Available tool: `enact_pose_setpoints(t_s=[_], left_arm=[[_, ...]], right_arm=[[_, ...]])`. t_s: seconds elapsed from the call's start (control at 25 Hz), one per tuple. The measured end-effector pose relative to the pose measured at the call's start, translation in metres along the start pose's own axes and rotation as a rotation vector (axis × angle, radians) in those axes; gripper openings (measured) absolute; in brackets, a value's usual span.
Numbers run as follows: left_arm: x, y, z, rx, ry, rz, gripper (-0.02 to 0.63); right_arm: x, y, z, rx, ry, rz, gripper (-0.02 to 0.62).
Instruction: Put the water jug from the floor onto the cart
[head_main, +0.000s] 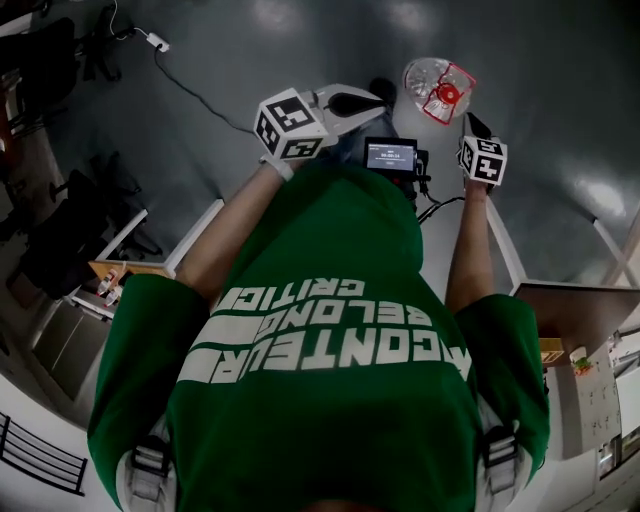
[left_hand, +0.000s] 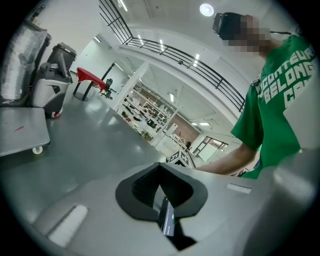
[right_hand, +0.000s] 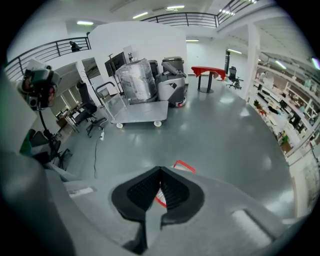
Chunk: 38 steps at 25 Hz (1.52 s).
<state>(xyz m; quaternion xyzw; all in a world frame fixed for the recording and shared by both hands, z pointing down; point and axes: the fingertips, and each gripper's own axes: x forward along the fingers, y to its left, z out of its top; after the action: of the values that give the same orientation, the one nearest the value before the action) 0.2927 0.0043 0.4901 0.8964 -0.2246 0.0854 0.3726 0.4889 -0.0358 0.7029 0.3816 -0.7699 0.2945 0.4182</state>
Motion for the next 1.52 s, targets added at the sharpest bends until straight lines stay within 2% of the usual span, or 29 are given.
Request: enact_pose_setpoints(t_s=[0.2,0.4,0.64,0.8,1.12,1.32,1.52], left_arm=[[0.026,-0.013,-0.007,0.024,0.062,-0.043,0.009],[0.043,-0.021,-0.010,0.019,0.094,-0.082,0.009],[0.055,-0.016,-0.015,0.006,0.121,-0.103,0.009],[0.062,-0.009,-0.014,-0.002,0.132,-0.106,0.009],[0.078,0.001,-0.022,-0.038,0.145,-0.125,0.009],[0.085,0.017,-0.031,-0.053,0.165,-0.124,0.009],[0.091,0.034,-0.031,-0.078,0.140,-0.098,0.009]], right_arm=[[0.032,-0.010,-0.022,0.056,0.035,-0.002,-0.003],[0.064,-0.016,-0.051,0.079,0.119,0.002,0.044],[0.103,-0.022,-0.069,0.100,0.202,-0.006,0.128],[0.124,-0.024,-0.081,0.095,0.252,-0.006,0.206],[0.158,-0.027,-0.096,0.153,0.273,0.018,0.277],[0.183,-0.025,-0.105,0.170,0.309,0.028,0.279],[0.201,-0.036,-0.110,0.192,0.322,-0.030,0.279]])
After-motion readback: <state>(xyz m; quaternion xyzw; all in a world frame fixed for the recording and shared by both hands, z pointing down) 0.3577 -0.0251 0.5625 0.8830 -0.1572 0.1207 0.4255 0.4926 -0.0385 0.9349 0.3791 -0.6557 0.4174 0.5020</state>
